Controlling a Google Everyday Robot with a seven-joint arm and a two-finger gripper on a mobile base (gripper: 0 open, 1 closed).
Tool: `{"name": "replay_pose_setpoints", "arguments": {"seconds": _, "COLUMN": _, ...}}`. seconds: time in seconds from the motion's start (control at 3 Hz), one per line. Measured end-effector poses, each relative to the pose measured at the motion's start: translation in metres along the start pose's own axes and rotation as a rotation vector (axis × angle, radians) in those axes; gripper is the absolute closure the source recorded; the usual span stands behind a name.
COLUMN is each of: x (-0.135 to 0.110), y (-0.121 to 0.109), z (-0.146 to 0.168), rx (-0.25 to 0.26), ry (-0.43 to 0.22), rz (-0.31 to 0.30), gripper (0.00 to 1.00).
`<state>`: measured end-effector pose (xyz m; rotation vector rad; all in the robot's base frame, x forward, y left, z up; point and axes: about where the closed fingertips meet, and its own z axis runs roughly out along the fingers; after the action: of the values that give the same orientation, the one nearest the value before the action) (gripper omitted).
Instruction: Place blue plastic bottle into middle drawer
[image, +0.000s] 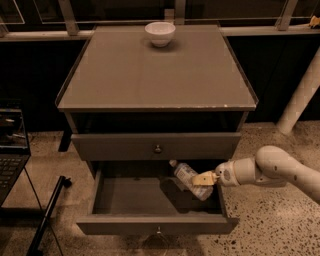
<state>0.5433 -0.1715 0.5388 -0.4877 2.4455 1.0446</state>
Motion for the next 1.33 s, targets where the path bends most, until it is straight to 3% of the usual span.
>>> {"name": "replay_pose_setpoints", "arguments": {"seconds": 0.67, "x": 0.010, "y": -0.028, "z": 0.020, "rx": 0.006, "ry": 0.027, "rz": 0.074, "gripper": 1.00}}
{"name": "replay_pose_setpoints", "arguments": {"seconds": 1.33, "x": 0.007, "y": -0.039, "z": 0.037, "rx": 0.044, "ry": -0.005, "rz": 0.052, "gripper": 1.00}}
